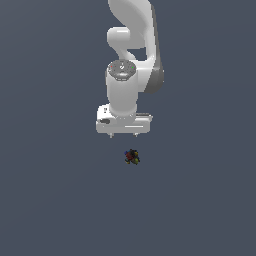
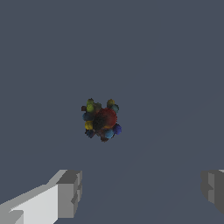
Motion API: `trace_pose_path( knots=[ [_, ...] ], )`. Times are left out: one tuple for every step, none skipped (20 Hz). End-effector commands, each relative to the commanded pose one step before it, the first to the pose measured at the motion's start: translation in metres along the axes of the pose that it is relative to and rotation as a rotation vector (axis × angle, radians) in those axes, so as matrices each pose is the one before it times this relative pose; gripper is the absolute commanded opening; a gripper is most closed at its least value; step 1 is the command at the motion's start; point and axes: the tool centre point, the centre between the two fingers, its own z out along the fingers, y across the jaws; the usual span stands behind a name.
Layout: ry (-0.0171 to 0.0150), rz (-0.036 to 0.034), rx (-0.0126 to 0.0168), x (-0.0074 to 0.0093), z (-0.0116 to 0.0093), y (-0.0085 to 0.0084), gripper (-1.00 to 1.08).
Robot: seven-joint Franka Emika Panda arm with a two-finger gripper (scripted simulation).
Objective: Pick up the object and move it to a goal position.
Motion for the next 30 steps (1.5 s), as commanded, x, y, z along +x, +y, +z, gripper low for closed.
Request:
trace_pose_path(
  knots=[
    [0.00074, -0.01376, 0.00022, 0.00276, 0.00630, -0.00273, 1.00],
    [0.00109, -0.00758, 0.00023, 0.00175, 0.00344, -0.00149, 1.00],
    [0.00127, -0.00844, 0.00034, 0.00197, 0.00392, -0.00167, 1.00],
    [0.00141, -0.00943, 0.00042, 0.00216, 0.00440, -0.00187, 1.00],
    [0.00153, -0.01052, 0.00051, 0.00233, 0.00492, -0.00207, 1.00],
    [0.00167, -0.01156, 0.00063, 0.00250, 0.00544, -0.00227, 1.00],
    [0.00185, -0.01252, 0.00079, 0.00266, 0.00596, -0.00247, 1.00],
    [0.00202, -0.01338, 0.00097, 0.00279, 0.00647, -0.00266, 1.00],
    [0.00197, -0.01283, 0.00104, 0.00261, 0.00628, -0.00255, 1.00],
    [0.00183, -0.01177, 0.00105, 0.00234, 0.00582, -0.00235, 1.00],
    [0.00169, -0.01073, 0.00104, 0.00208, 0.00535, -0.00216, 1.00],
    [0.00155, -0.00965, 0.00100, 0.00184, 0.00487, -0.00194, 1.00],
    [0.00140, -0.00862, 0.00095, 0.00161, 0.00438, -0.00175, 1.00],
    [0.00125, -0.00758, 0.00087, 0.00139, 0.00389, -0.00154, 1.00],
    [0.00109, -0.00652, 0.00078, 0.00118, 0.00338, -0.00132, 1.00],
    [0.00093, -0.00555, 0.00069, 0.00099, 0.00287, -0.00114, 1.00],
    [0.00076, -0.00451, 0.00057, 0.00079, 0.00235, -0.00092, 1.00],
    [0.00060, -0.00351, 0.00046, 0.00061, 0.00183, -0.00072, 1.00],
    [0.00043, -0.00253, 0.00033, 0.00044, 0.00131, -0.00053, 1.00],
    [0.00025, -0.00143, 0.00019, 0.00025, 0.00079, -0.00027, 1.00],
    [0.00008, -0.00048, 0.00006, 0.00008, 0.00026, -0.00009, 1.00],
    [-0.00179, 0.00270, -0.00008, -0.00088, -0.00098, 0.00025, 1.00],
    [0.00000, 0.00000, 0.00000, 0.00000, 0.00040, 0.00001, 1.00],
    [0.00000, 0.00000, 0.00000, -0.00001, 0.00119, 0.00003, 1.00],
    [0.00000, 0.00000, 0.00000, -0.00002, 0.00198, 0.00005, 1.00],
    [0.00026, -0.00042, 0.00001, -0.00001, 0.00261, -0.00019, 1.00],
    [0.00000, 0.00000, 0.00000, -0.00006, 0.00354, 0.00008, 1.00],
    [0.00025, -0.00042, 0.00002, -0.00006, 0.00415, -0.00016, 1.00],
    [0.00000, 0.00000, 0.00000, -0.00011, 0.00506, 0.00011, 1.00],
    [0.00025, -0.00042, 0.00002, -0.00012, 0.00563, -0.00013, 1.00]
  ],
)
